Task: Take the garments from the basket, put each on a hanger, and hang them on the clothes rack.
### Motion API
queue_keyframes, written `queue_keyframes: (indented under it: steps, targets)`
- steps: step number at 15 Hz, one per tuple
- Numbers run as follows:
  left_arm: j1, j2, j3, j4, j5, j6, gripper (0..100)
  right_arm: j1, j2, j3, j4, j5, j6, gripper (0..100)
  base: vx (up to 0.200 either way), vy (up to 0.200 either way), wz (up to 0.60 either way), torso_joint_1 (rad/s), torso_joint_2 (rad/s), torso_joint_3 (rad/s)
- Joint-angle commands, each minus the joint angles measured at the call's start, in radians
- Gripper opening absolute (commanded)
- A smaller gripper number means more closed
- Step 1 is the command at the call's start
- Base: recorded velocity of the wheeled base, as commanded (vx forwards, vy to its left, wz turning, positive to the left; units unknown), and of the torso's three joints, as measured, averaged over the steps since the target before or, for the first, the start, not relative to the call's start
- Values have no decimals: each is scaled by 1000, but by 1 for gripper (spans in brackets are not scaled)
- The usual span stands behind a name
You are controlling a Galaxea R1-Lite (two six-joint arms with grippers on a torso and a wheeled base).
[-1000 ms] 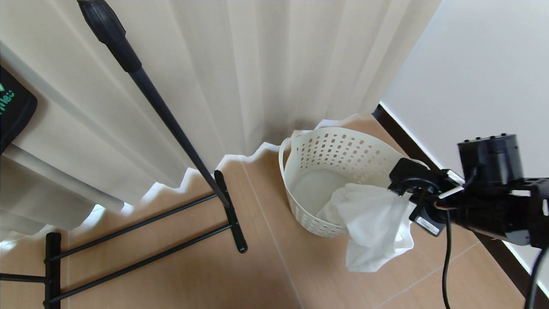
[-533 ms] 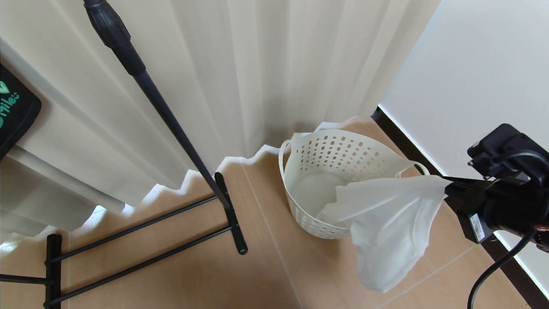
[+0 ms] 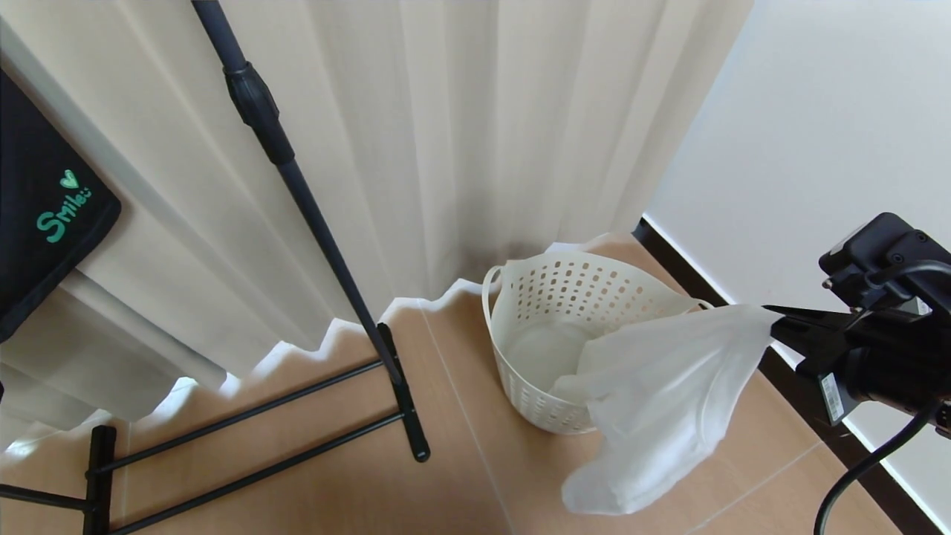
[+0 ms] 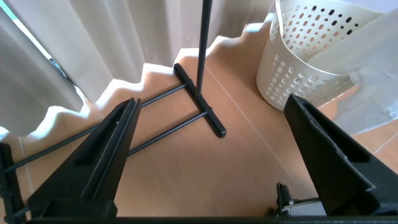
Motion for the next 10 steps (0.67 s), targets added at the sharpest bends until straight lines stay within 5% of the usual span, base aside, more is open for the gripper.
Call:
queue_keyframes:
  steps: [1,5,10]
  targets:
    - [0,0,1,0,0,0,100,-4,4,0,0,5,0,0,0,0,0,2,2,198]
    - [0,0,1,0,0,0,100,-56,26,-14,0,41,0,0,0,0,0,3,-53,151]
    - [0,0,1,0,0,0,100,-56,26,-8,0,41,-1,0,0,0,0,65,-395,-124]
